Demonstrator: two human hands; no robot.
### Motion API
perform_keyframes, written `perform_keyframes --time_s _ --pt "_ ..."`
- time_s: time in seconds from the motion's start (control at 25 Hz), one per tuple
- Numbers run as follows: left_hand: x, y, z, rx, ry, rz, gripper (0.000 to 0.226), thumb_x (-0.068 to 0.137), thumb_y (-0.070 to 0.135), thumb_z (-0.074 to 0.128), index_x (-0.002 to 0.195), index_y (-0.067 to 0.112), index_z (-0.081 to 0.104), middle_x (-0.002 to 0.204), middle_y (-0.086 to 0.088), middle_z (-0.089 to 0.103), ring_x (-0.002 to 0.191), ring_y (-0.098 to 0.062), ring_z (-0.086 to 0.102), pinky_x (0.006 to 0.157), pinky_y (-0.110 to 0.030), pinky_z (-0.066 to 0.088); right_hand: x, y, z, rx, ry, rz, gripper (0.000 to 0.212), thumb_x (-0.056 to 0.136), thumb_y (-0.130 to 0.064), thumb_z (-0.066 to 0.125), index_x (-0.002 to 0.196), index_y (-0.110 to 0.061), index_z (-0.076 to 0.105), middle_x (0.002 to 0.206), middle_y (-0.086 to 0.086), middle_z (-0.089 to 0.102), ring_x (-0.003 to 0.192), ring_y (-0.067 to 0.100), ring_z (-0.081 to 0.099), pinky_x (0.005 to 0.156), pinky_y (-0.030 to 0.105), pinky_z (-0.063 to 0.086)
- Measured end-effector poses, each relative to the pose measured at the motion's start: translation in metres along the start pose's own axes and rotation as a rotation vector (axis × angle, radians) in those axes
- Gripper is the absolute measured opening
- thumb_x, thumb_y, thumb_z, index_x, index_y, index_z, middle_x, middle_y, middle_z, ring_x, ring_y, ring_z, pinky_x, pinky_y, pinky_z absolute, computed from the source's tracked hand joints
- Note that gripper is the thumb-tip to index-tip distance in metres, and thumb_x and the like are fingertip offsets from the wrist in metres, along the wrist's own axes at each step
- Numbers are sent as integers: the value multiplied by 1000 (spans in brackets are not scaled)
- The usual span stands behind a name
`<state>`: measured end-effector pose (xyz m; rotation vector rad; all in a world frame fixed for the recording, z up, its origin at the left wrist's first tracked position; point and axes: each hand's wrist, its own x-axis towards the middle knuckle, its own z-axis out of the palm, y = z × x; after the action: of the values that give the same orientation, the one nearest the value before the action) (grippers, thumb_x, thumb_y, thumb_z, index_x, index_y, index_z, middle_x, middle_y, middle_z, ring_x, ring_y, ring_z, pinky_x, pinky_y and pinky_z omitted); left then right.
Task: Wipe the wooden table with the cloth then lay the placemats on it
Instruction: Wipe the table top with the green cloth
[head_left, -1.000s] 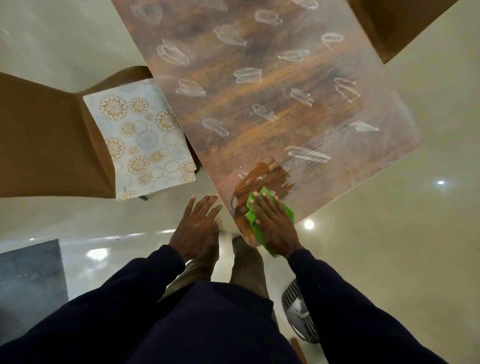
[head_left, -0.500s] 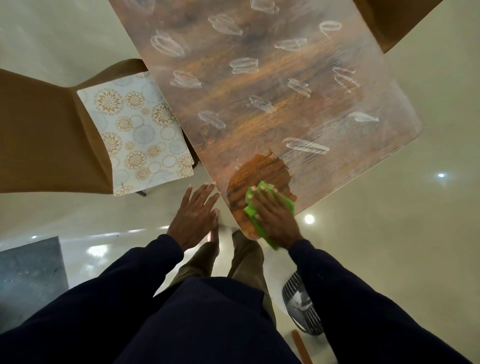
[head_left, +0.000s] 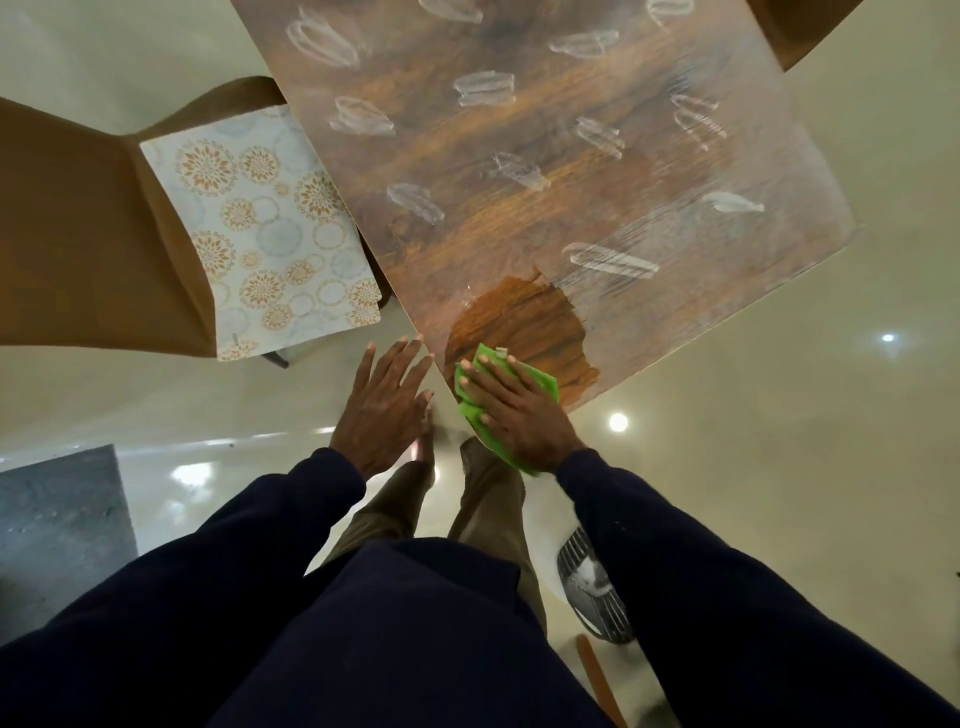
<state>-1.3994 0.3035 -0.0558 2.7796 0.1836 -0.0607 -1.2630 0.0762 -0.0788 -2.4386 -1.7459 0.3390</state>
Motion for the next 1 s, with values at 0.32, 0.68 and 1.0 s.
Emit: perform_keyframes --time_s 0.32,0.68,1.0 --pt "-17 10 -1 10 -18 -89 52 108 33 34 146 3 54 161 -23 44 151 -40 40 123 -65 28 81 9 -16 39 102 550 58 114 -36 25 168 -15 21 177 11 14 164 32 7 132 55 11" --pt "-11 19 -3 14 -30 -120 55 109 36 31 147 5 54 161 -21 44 152 -38 39 127 -61 23 17 51 -28 95 84 329 61 116 -42 11 163 -13 36 173 11 29 162 32 21 126 61 25" --pt "-3 21 -4 49 102 -169 45 109 25 41 147 3 52 160 -23 45 150 -40 41 125 -62 27 51 -32 0 27 -12 143 58 112 -35 29 167 -18 23 176 10 17 164 31 11 131 57 15"
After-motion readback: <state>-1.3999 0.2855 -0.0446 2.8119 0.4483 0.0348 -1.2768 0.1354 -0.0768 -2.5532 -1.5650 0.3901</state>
